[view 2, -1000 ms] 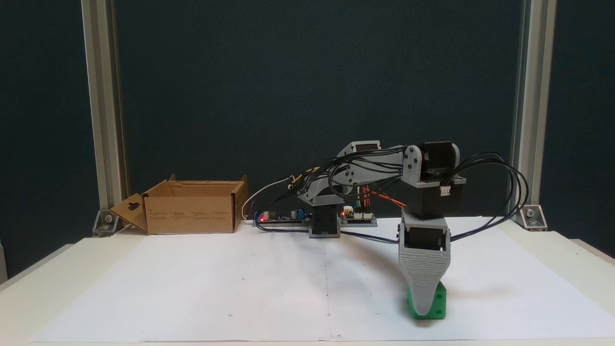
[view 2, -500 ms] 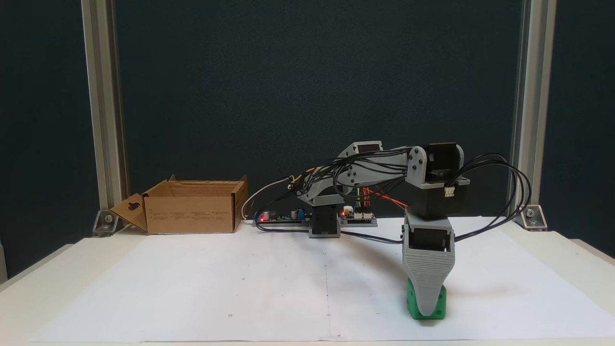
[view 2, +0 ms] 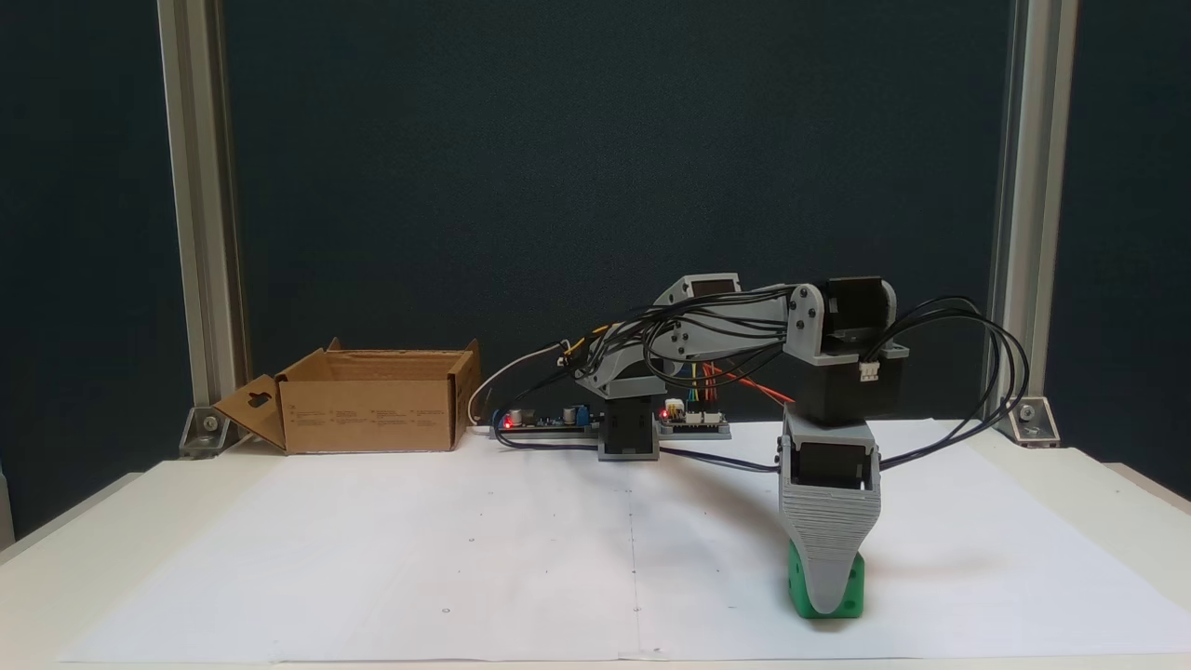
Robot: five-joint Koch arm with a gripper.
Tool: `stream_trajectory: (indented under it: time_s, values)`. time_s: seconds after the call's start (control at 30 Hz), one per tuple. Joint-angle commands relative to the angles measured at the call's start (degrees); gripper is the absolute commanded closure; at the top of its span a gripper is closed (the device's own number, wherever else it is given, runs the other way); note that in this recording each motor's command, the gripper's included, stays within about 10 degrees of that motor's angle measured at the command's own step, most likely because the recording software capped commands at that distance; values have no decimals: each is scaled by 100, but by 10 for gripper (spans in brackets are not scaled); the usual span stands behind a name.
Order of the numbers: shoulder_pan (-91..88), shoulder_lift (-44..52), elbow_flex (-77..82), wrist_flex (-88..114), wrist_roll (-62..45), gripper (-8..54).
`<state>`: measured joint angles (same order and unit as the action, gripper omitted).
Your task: Grasp a green dice and put it in the bin.
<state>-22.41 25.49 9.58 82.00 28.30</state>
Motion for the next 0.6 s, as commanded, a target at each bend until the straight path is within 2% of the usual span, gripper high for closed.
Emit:
stream_trajectory:
  time_s: [0.0,0.57]
  values:
    - [9,114,-352,-53,343,99]
    - [123,62,-343,-439,281,106]
